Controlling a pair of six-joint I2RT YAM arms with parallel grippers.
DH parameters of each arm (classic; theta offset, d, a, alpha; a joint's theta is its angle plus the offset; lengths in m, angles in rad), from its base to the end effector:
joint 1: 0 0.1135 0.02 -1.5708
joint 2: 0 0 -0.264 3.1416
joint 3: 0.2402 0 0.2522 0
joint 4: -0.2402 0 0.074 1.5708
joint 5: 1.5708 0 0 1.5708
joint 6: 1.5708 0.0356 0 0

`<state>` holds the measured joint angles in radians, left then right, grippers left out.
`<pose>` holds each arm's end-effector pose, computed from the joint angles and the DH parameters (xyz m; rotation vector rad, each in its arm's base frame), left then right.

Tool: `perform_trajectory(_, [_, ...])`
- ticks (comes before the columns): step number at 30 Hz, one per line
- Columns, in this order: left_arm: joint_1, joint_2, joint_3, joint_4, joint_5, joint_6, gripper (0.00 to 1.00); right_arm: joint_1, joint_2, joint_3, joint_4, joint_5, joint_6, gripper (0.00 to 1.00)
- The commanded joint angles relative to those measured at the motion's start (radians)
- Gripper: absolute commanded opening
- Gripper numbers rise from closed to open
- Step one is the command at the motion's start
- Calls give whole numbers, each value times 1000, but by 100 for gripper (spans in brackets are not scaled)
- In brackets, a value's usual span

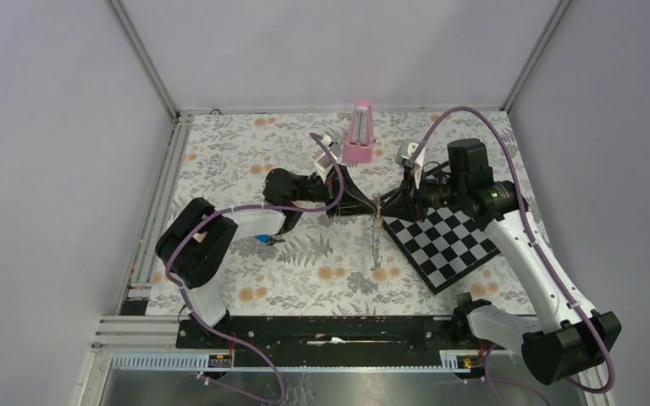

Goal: Put the keys on the keyring

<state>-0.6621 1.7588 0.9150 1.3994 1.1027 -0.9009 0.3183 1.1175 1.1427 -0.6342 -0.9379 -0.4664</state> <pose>0.2593 -0.2424 0.2772 1.0501 1.2066 -1.8272 0.2054 0.0979 0.3626 -1.2302 1.6157 0.9162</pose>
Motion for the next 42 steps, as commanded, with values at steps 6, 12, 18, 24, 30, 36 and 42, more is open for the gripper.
perform_trajectory(6, [-4,-5,38,78,7,9,0,-3,-1,-11,35,-46,0,21])
perform_trajectory(12, [-5,-2,39,81,14,6,0,-4,6,-21,53,-72,12,17])
perform_trajectory(18, [-5,1,41,82,16,7,0,-4,5,-24,56,-92,17,8])
perform_trajectory(24, [-4,9,46,67,24,25,0,-4,-1,5,8,-65,-8,0])
perform_trajectory(30, [-1,-13,97,-205,42,249,19,66,39,109,-143,175,-71,0])
perform_trajectory(36, [-2,-14,152,-407,56,396,37,126,99,207,-249,303,-63,0])
perform_trajectory(42, [-4,-3,153,-396,64,396,36,143,145,278,-305,341,-64,0])
